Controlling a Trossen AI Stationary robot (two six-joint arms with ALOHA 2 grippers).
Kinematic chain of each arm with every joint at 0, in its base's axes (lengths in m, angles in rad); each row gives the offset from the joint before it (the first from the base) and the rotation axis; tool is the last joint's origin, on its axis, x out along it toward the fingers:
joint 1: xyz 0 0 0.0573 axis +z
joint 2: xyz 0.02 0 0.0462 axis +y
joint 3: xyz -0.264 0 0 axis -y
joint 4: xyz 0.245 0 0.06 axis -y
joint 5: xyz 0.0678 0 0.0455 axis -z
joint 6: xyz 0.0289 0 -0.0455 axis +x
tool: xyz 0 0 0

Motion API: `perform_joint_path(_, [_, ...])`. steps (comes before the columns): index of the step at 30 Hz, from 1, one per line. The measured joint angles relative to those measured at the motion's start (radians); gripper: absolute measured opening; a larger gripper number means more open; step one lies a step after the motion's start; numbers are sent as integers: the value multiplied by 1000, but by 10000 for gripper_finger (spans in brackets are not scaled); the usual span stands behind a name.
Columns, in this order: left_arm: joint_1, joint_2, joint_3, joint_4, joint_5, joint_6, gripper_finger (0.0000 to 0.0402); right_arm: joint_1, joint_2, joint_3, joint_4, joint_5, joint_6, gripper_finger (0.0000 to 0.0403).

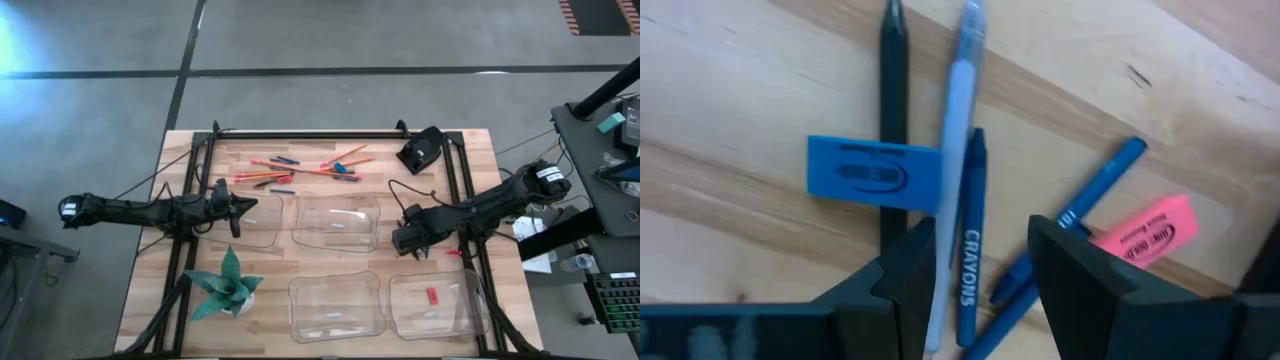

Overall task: Sort crayons/erasers/pens/pencils in bins
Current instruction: Put the gray pen into the top right transparent bin

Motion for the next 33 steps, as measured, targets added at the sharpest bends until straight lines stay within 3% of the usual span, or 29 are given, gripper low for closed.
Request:
perform_joint_path(21, [0,0,0,0,0,0,0,-40,102,1,96,-45,-72,118])
perform_joint_path(33, [0,0,0,0,0,0,0,-47,37,-4,62,-32,-60,121])
